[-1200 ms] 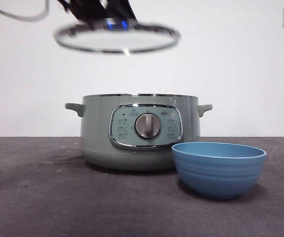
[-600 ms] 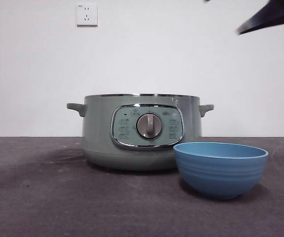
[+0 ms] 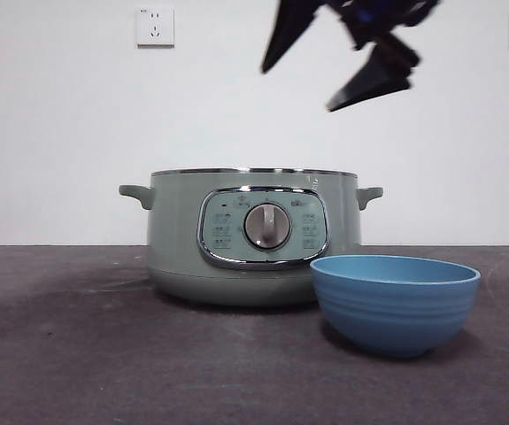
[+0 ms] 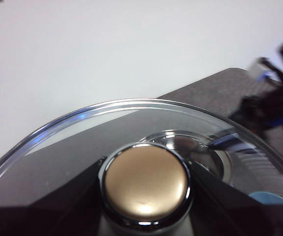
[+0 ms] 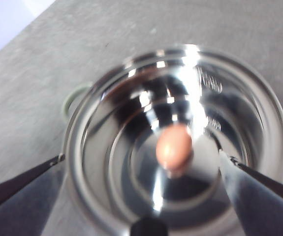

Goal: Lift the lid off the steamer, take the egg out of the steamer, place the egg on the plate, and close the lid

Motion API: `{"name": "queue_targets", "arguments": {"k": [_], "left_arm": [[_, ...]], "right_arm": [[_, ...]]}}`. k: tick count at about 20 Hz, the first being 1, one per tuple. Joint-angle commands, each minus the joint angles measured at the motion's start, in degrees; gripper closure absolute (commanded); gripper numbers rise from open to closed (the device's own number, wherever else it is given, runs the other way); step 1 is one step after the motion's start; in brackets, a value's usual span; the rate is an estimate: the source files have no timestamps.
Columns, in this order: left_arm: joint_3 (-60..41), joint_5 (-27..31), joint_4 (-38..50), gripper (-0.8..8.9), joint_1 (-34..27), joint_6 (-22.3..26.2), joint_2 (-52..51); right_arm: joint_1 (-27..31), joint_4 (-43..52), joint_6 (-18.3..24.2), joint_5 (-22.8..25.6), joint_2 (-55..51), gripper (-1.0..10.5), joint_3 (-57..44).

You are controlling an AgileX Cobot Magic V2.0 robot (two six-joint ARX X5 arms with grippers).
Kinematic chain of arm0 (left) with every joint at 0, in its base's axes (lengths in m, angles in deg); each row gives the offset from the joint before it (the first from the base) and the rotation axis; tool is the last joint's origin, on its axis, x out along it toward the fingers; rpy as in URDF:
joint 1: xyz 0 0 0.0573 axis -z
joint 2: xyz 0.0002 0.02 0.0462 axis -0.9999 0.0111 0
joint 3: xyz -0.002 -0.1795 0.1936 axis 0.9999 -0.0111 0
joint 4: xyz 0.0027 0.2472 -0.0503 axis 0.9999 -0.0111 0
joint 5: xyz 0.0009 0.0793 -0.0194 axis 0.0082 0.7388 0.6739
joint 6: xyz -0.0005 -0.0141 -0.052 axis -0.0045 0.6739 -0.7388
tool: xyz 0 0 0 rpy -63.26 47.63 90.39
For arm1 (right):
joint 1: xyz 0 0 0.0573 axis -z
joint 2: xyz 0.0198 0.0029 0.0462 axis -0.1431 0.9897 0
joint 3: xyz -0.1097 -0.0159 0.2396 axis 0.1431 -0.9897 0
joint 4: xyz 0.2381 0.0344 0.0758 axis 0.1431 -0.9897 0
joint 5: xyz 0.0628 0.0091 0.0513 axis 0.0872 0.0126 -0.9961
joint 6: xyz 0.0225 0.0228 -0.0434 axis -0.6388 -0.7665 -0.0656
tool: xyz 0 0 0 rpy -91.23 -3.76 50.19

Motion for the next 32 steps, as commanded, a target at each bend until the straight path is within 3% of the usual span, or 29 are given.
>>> {"name": "queue_targets", "arguments": {"k": [1, 5, 9, 29, 32], "left_arm": [[0.4, 1.4, 0.0, 8.22, 0.0, -0.3, -2.8], [0.4, 1.5, -0.4, 8.22, 0.0, -0.2, -5.3], [0.4, 1.5, -0.6, 8.22, 0.0, 0.1, -5.4], [0.4, 1.4, -0.4, 8.22, 0.0, 0.1, -5.4], [0.4, 1.4, -0.5, 8.22, 0.0, 0.1, -5.4]], "right_arm": [[-1.6, -2.3, -0.3, 3.0, 7.0, 3.5, 6.8], [-2.9, -5.6, -0.2, 6.4, 18.8, 3.5, 17.6], [-2.9, -5.0, -0.3, 8.9, 24.8, 3.5, 20.0], [-3.3, -6.6, -0.3, 10.7, 32.3, 3.6, 20.0], [-3.3, -6.8, -0.3, 10.7, 33.0, 4.5, 20.0]]}}
